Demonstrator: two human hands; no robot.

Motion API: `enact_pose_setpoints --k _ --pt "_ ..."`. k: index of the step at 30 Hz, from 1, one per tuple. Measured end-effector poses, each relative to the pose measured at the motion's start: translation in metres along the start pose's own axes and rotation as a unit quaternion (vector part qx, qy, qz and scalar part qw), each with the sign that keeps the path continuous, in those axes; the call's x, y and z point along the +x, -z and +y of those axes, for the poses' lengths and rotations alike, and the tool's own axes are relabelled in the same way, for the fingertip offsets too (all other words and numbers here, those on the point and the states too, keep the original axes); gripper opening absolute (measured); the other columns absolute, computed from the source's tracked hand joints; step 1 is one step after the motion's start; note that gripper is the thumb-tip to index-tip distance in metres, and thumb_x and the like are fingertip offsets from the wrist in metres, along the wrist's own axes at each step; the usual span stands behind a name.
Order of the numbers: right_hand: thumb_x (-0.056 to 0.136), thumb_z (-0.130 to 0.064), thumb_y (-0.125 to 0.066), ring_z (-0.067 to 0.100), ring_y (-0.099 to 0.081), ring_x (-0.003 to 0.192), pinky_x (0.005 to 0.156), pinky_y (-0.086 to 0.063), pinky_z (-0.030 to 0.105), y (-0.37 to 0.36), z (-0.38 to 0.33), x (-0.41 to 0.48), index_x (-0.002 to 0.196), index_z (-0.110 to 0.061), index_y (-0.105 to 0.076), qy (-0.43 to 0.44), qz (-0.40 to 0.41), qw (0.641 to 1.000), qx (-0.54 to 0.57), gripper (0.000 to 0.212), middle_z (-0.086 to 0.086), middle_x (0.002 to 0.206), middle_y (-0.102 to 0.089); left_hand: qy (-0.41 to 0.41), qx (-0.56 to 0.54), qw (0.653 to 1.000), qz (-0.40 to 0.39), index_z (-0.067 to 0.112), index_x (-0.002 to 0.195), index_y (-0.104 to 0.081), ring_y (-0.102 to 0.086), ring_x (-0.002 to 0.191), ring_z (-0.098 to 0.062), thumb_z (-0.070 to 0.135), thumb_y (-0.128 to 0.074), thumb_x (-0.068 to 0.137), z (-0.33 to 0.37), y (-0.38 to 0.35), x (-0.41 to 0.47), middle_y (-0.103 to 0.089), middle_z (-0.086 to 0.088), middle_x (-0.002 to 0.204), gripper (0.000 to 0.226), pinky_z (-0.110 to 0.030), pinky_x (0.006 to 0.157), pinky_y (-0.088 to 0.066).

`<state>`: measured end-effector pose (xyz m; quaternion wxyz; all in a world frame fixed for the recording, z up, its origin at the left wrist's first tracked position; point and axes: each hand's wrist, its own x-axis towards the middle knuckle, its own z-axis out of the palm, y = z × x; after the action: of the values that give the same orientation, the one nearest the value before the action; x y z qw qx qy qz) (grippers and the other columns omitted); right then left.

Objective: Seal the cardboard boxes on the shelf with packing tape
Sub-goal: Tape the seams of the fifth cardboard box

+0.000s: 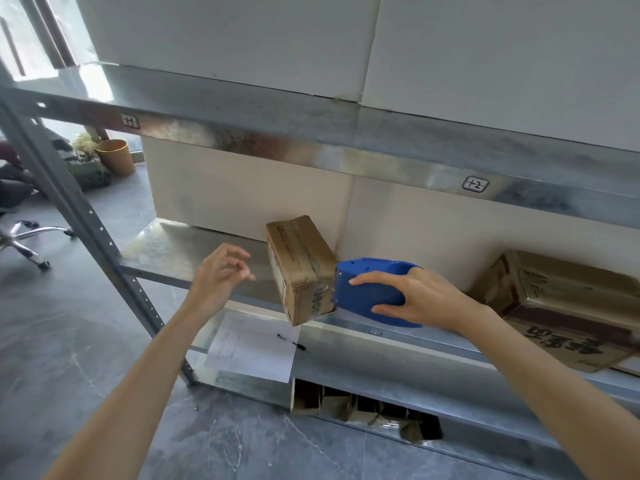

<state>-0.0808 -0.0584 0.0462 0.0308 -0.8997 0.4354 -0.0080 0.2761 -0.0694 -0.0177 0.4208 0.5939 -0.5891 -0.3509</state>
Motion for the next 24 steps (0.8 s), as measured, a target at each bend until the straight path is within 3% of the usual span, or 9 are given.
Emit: enact_pose_setpoints --k 4,9,15,18,22,24 --pt "0.096 -0.049 -0.052 0.004 -0.038 0.054 0.062 -0.034 0.022 -0.002 0.006 -0.006 0.142 -0.056 -0.028 -0.018 -0.003 1.0 -0.016 0.052 -0.02 0.06 -0.035 0.023 -0.007 1.0 -0.015 0.022 0.103 -0.061 -0.071 0.085 -0.009 0.002 -0.061 0.093 0.001 -0.018 -0.007 -0.067 -0.002 0.092 0.023 -0.031 0.081 -0.05" --pt "0.095 -0.052 -0.052 0.002 -0.04 0.054 0.062 -0.033 0.018 -0.007 0.021 -0.01 0.142 -0.057 -0.027 -0.031 -0.009 0.999 -0.026 0.053 -0.01 0.081 -0.064 0.052 -0.021 0.998 -0.042 0.019 0.106 -0.063 -0.067 0.091 -0.013 0.008 -0.067 0.09 0.002 -0.045 -0.013 -0.065 0.001 0.095 0.02 -0.029 0.082 -0.052" --pt "0.094 -0.053 -0.053 0.002 -0.046 0.057 0.059 -0.027 0.007 -0.015 0.033 -0.011 0.141 -0.058 -0.026 -0.043 -0.019 0.999 -0.022 0.054 -0.011 0.094 -0.068 0.058 -0.032 0.997 -0.034 0.022 0.103 -0.063 -0.069 0.092 -0.022 0.007 -0.068 0.089 -0.005 -0.061 -0.009 -0.066 -0.005 0.099 0.021 -0.034 0.087 -0.052" --pt "0.094 -0.051 -0.054 0.001 -0.045 0.054 0.058 -0.027 0.006 -0.015 0.035 -0.01 0.142 -0.055 -0.03 -0.048 -0.019 0.999 -0.016 0.054 -0.012 0.093 -0.068 0.054 -0.033 0.997 -0.036 0.021 0.103 -0.063 -0.069 0.092 -0.019 0.005 -0.065 0.09 -0.008 -0.066 -0.007 -0.066 -0.007 0.097 0.021 -0.026 0.082 -0.048" --pt "0.095 -0.048 -0.055 0.002 -0.041 0.05 0.055 -0.027 0.009 -0.015 0.034 -0.008 0.141 -0.053 -0.033 -0.051 -0.025 0.998 -0.02 0.052 -0.02 0.068 -0.05 0.044 -0.03 0.998 -0.031 0.017 0.109 -0.063 -0.07 0.087 -0.013 0.001 -0.062 0.092 -0.014 -0.073 -0.003 -0.066 -0.005 0.091 0.024 -0.022 0.077 -0.045" --pt "0.095 -0.048 -0.055 0.002 -0.041 0.051 0.055 -0.028 0.008 -0.016 0.034 -0.006 0.142 -0.052 -0.033 -0.052 -0.028 0.998 -0.018 0.052 -0.019 0.07 -0.05 0.032 -0.021 0.999 -0.024 0.016 0.113 -0.063 -0.07 0.087 -0.014 0.001 -0.061 0.093 -0.017 -0.076 -0.001 -0.065 -0.005 0.089 0.025 -0.015 0.073 -0.044"
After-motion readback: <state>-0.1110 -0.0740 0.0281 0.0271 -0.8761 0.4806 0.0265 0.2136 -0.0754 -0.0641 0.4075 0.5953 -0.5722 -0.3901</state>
